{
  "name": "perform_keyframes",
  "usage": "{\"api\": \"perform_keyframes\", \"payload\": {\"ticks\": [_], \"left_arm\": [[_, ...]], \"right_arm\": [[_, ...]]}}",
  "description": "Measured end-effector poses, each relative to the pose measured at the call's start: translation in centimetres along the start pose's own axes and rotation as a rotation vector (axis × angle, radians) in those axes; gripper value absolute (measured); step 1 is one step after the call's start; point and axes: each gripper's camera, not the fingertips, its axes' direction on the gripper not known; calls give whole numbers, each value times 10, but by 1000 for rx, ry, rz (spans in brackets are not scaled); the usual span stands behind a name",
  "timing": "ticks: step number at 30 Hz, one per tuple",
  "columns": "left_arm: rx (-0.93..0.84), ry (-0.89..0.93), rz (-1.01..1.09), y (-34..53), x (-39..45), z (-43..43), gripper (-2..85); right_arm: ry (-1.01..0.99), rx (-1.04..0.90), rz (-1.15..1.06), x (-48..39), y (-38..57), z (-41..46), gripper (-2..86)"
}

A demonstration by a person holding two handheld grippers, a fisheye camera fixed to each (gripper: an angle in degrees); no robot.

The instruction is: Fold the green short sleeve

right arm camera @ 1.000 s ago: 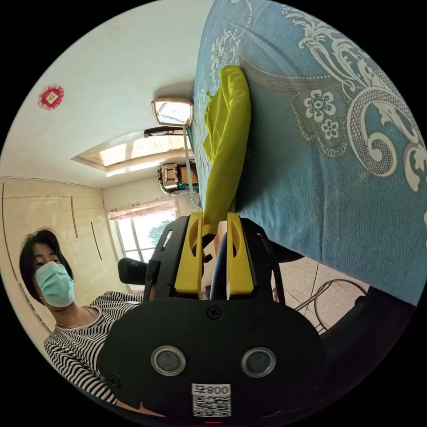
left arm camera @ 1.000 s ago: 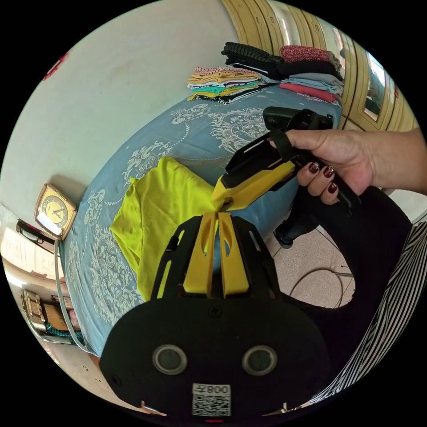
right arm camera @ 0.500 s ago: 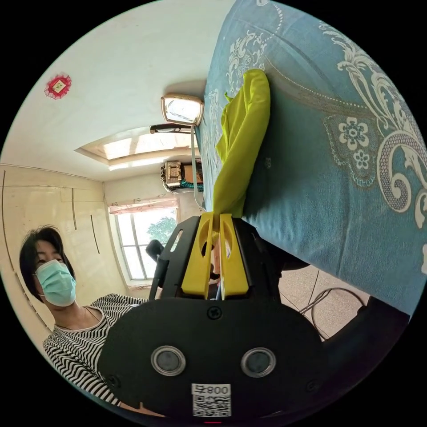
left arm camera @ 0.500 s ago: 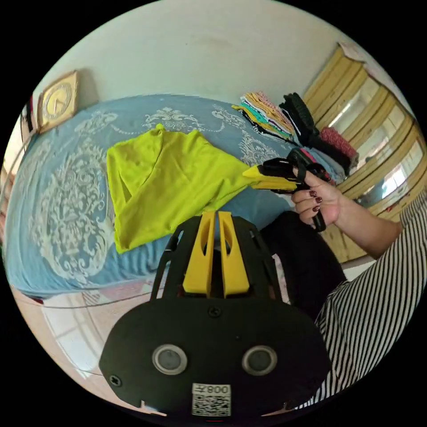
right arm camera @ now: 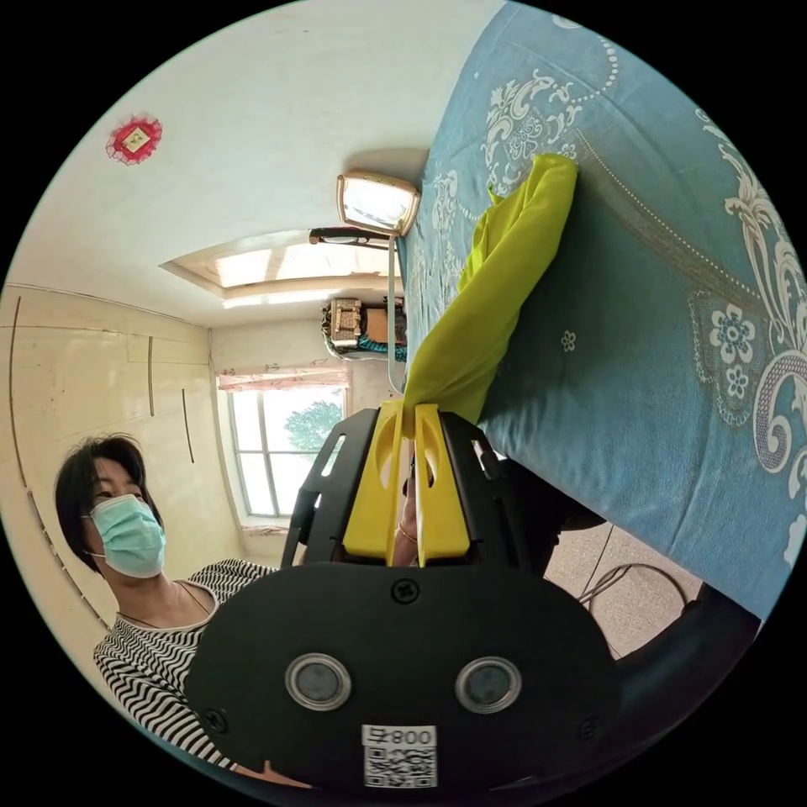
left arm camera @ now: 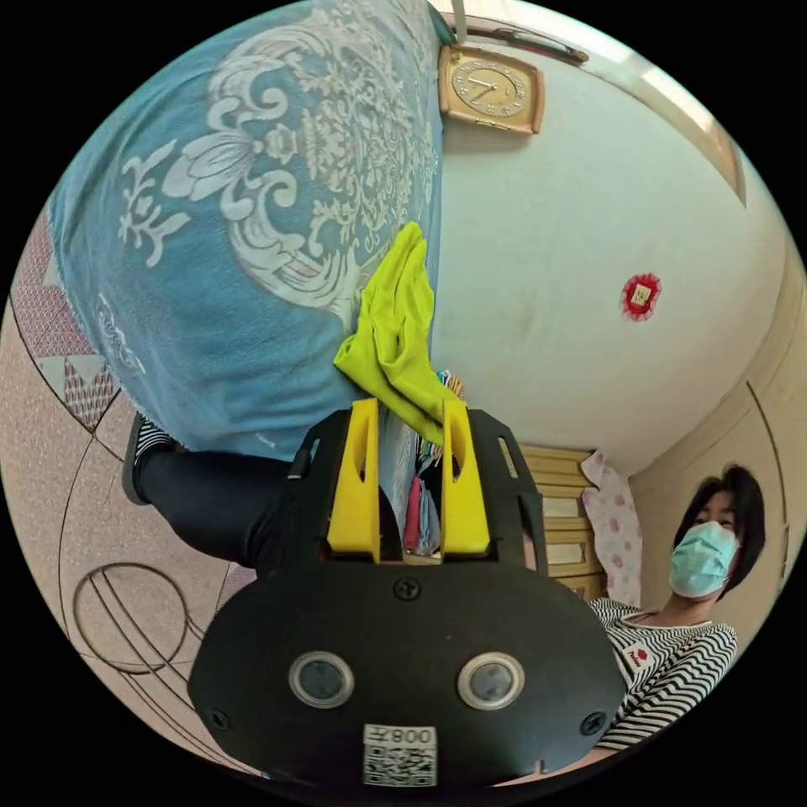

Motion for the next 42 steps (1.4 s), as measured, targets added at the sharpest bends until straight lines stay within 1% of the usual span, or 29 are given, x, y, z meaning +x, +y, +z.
{"api": "perform_keyframes", "payload": {"ticks": [5, 9, 12, 16, 28, 37, 42], "left_arm": [[84, 65, -92, -18, -49, -22, 98], [104, 64, -121, -39, -74, -27, 59], [125, 77, -111, -48, -80, -29, 35], [146, 121, -72, -52, -74, -34, 26], [79, 225, 144, -54, 22, -27, 17], [-21, 268, 289, -48, 115, 22, 16], [-78, 300, 336, -45, 168, 69, 17]], "right_arm": [[-8, 3, 5, 22, 10, 0, 19], [-10, 3, 9, 43, 21, -3, 19], [-11, 3, 12, 59, 30, -9, 19], [-22, 20, 13, 80, 44, -24, 20], [-71, 79, -84, 124, 132, -100, 19], [-122, 165, -183, 174, 224, -175, 18], [-148, 221, -242, 218, 274, -222, 19]]}}
